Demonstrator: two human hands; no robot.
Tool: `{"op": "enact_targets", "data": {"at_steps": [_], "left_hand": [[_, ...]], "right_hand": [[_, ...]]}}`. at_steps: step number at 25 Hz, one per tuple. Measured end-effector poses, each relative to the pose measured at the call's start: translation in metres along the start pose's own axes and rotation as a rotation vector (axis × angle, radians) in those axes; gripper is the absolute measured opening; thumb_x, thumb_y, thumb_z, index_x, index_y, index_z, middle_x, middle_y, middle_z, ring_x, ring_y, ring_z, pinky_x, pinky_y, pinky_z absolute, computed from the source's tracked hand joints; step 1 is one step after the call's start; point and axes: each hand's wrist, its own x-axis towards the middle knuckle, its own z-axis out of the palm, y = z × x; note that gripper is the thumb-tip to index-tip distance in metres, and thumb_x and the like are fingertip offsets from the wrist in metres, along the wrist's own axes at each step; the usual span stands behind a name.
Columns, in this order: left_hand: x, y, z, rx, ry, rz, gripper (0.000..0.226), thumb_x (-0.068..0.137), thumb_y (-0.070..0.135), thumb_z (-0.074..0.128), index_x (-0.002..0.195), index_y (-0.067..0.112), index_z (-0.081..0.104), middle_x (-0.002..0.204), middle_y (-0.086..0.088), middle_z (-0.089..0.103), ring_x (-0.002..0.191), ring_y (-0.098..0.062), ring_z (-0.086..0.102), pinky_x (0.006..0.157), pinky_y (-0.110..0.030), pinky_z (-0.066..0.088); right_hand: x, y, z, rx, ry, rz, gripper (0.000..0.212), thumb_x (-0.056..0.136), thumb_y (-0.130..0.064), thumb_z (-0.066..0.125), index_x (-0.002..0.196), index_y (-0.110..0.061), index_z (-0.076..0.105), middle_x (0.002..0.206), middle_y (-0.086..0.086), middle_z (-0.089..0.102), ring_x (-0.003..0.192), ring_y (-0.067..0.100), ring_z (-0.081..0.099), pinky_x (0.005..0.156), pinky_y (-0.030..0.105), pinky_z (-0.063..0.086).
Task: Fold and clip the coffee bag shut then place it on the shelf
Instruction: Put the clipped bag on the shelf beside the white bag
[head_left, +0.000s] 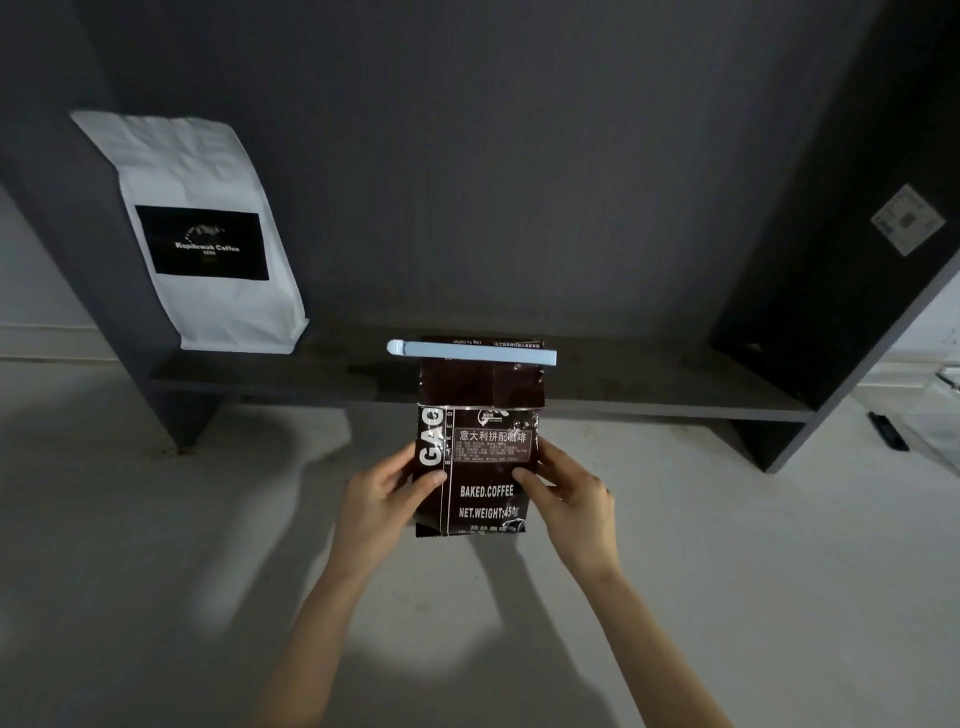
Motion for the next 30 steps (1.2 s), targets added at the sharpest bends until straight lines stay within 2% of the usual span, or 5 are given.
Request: {"op": "enact_targets", "data": {"at_steps": [7,13,20,24,30], "left_hand": [[0.048,0.044,-0.046,0.071,0.115,0.192,0.046,0.076,0.007,0.066,0.102,0.044,0.056,0.1,0.022,0.062,0.09,0.013,0.059,0.077,-0.003,0.046],[0.098,0.064,-0.083,0.135,0.149,0.258,0.039,0.081,0.01,0.061,0.119,0.014,0.054,0.106,0.01,0.062,0.09,0.007,0.062,0.076,-0.003,0.047],[0.154,0.06,-0.107,0.132,0.241,0.258,0.04,0.08,0.004,0.06,0.12,0.007,0.052,0.11,0.003,0.059,0.103,-0.012,0.057,0.077,0.0,0.044],[0.159,0.035,-0.105,0.259,0.252,0.191,0.037,0.084,0.006,0.057,0.12,0.002,0.051,0.106,-0.001,0.058,0.1,-0.015,0.056,0.066,0.001,0.045],[0.165,0.022,-0.104,0.33,0.258,0.139,0.03,0.087,0.012,0.053,0.116,0.005,0.053,0.109,-0.01,0.064,0.094,-0.011,0.056,0.066,-0.005,0.042]], "right_hand": [[0.061,-0.057,0.027,0.015,-0.045,-0.14,0.035,0.076,-0.02,0.068,0.11,-0.026,0.061,0.085,-0.013,0.069,0.08,-0.01,0.062,0.071,0.003,0.046],[0.114,-0.093,0.061,0.01,-0.06,-0.22,0.036,0.076,-0.022,0.067,0.112,-0.022,0.06,0.097,-0.006,0.071,0.089,-0.001,0.063,0.082,0.012,0.048],[0.16,-0.106,0.096,0.032,-0.12,-0.259,0.036,0.079,-0.013,0.063,0.114,-0.014,0.057,0.101,-0.005,0.066,0.089,-0.003,0.058,0.07,-0.006,0.039],[0.165,-0.089,0.11,-0.052,-0.161,-0.202,0.033,0.081,-0.011,0.061,0.114,-0.011,0.057,0.103,0.005,0.069,0.083,-0.004,0.058,0.063,-0.009,0.034],[0.167,-0.074,0.113,-0.046,-0.155,-0.098,0.031,0.083,-0.014,0.059,0.114,-0.013,0.057,0.112,0.007,0.068,0.096,0.005,0.059,0.083,0.013,0.042]]}}
